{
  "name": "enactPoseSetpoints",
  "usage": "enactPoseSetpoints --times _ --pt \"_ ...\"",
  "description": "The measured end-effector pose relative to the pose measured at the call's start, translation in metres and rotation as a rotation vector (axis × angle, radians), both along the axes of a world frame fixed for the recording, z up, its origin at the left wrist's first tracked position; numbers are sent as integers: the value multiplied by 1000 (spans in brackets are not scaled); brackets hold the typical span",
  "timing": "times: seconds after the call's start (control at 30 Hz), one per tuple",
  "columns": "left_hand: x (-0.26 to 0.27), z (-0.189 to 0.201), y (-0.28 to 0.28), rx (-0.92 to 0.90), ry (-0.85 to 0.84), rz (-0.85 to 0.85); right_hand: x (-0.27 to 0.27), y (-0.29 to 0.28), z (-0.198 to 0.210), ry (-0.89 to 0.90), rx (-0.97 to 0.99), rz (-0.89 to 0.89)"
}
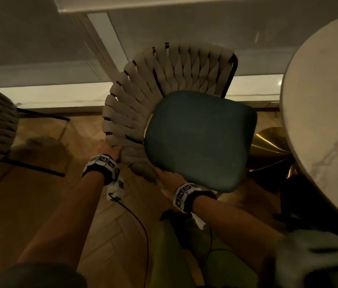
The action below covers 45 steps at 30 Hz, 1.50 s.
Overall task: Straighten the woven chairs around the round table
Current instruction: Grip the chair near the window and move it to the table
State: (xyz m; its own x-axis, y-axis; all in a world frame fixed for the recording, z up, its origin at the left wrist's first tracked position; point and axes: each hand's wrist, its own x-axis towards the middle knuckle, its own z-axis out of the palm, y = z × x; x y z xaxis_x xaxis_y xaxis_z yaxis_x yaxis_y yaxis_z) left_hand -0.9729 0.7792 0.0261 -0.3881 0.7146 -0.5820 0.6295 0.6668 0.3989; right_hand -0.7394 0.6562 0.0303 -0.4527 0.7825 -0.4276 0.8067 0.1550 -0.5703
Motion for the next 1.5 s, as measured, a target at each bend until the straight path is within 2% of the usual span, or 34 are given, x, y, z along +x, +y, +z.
enactPoseSetpoints --times 0.1,0.2,0.3,0.47,0.63,1.0,1.3,1.5 --pt "19 21 0 -13 -43 48 14 3 0 -18 -55 2" --pt "25 23 2 34 -175 109 34 1 0 -21 -43 -33" --pt "29 23 6 63 -203 58 53 -3 3 -70 -33 -52" --pt "48 26 3 52 -224 3 76 -7 6 -150 13 -66" --pt "65 28 -9 145 -169 -91 96 -6 8 -188 38 -92" --pt "101 28 -35 206 -197 -11 137 -10 12 -178 -28 -167" --pt "104 27 -61 205 -226 58 136 -29 5 -186 21 -189" --pt "108 29 -50 208 -201 48 138 -17 5 -217 22 -177"
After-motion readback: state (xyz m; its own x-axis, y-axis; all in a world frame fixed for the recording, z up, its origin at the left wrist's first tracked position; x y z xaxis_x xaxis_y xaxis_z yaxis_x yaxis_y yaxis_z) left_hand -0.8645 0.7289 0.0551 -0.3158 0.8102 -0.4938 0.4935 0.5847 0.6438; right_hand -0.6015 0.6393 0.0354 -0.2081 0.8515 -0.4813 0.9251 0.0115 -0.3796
